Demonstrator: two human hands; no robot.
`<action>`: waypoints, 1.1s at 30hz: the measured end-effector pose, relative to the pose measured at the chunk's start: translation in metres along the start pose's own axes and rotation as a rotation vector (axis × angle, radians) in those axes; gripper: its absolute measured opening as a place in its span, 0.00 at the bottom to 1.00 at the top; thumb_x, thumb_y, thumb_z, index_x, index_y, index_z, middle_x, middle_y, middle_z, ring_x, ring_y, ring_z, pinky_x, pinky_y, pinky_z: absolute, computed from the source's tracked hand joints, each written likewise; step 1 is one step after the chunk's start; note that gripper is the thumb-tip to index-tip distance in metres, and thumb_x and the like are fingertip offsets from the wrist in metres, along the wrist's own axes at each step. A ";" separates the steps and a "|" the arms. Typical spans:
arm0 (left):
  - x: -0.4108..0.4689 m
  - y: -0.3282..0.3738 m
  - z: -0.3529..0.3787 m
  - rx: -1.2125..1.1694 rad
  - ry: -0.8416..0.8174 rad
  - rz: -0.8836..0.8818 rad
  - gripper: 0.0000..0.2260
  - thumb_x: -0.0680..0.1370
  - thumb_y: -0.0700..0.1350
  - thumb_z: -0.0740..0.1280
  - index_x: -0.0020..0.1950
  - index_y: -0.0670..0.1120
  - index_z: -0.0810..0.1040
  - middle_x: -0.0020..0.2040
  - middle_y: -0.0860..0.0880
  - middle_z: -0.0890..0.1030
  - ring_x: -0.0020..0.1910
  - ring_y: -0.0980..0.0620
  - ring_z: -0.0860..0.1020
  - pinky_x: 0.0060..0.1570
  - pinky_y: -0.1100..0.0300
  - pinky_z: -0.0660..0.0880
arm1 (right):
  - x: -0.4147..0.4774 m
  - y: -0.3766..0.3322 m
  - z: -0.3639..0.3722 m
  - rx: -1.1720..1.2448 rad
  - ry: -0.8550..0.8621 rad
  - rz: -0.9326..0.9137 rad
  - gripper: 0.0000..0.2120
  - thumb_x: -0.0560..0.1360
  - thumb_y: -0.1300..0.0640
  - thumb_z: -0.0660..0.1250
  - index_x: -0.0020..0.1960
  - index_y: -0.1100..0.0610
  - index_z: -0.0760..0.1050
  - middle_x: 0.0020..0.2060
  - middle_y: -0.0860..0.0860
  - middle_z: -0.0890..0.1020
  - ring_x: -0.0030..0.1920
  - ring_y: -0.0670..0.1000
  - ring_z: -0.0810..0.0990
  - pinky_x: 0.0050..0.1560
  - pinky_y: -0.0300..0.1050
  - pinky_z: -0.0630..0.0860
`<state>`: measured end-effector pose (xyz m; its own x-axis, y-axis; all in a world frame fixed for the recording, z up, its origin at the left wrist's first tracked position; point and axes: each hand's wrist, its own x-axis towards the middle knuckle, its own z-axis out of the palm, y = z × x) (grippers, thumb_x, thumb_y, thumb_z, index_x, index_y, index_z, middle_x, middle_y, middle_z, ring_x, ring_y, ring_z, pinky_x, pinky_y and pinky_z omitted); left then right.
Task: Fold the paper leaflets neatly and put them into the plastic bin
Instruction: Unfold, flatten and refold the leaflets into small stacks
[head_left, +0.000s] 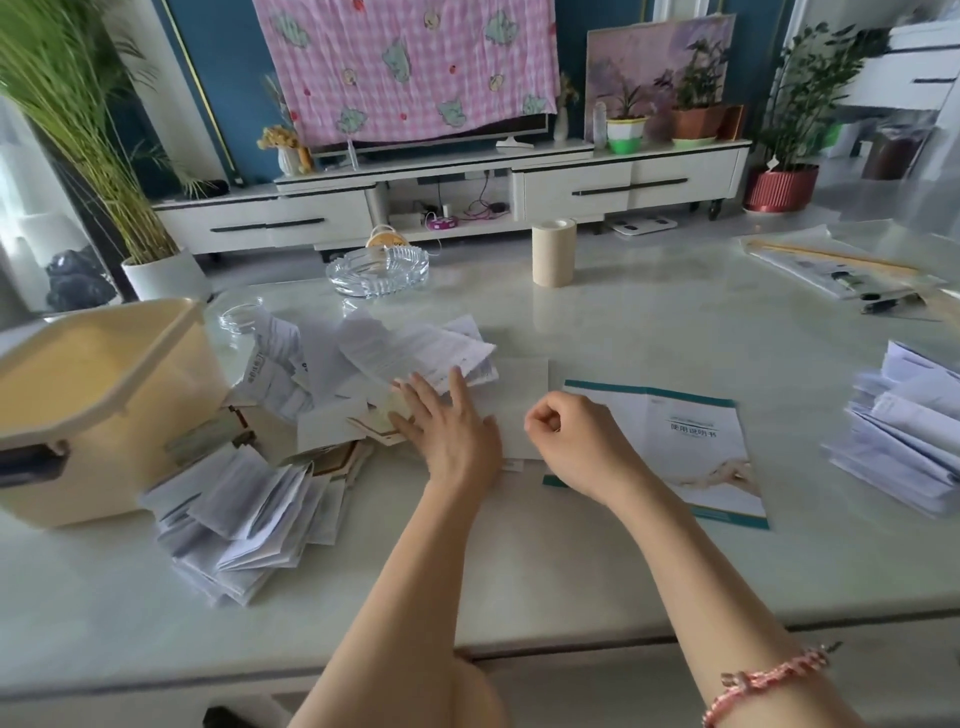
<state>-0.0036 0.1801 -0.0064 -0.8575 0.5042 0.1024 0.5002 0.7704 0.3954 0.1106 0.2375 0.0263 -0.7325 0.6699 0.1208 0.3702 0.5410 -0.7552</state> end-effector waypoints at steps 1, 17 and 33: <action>0.002 -0.002 -0.002 -0.040 0.059 -0.054 0.23 0.79 0.45 0.58 0.72 0.43 0.55 0.74 0.33 0.48 0.74 0.37 0.45 0.70 0.40 0.46 | 0.001 0.000 -0.001 0.002 0.004 0.001 0.08 0.77 0.58 0.59 0.47 0.59 0.76 0.43 0.52 0.80 0.45 0.52 0.77 0.46 0.44 0.73; -0.033 0.001 -0.066 -0.646 0.422 -0.187 0.09 0.77 0.35 0.56 0.44 0.39 0.76 0.43 0.36 0.80 0.43 0.38 0.75 0.41 0.53 0.69 | -0.006 -0.003 -0.012 0.216 0.014 0.037 0.07 0.77 0.54 0.62 0.53 0.55 0.75 0.46 0.51 0.80 0.46 0.51 0.79 0.46 0.42 0.74; -0.081 0.061 -0.061 -1.397 -0.344 -0.101 0.05 0.75 0.37 0.67 0.50 0.44 0.76 0.46 0.43 0.82 0.36 0.51 0.81 0.30 0.64 0.78 | -0.021 0.002 -0.063 0.890 0.285 0.257 0.01 0.74 0.61 0.68 0.45 0.57 0.76 0.38 0.53 0.80 0.35 0.49 0.78 0.30 0.36 0.76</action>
<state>0.0889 0.1630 0.0650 -0.7097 0.6942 -0.1205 -0.2572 -0.0960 0.9616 0.1626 0.2562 0.0628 -0.4802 0.8756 -0.0528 -0.1544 -0.1437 -0.9775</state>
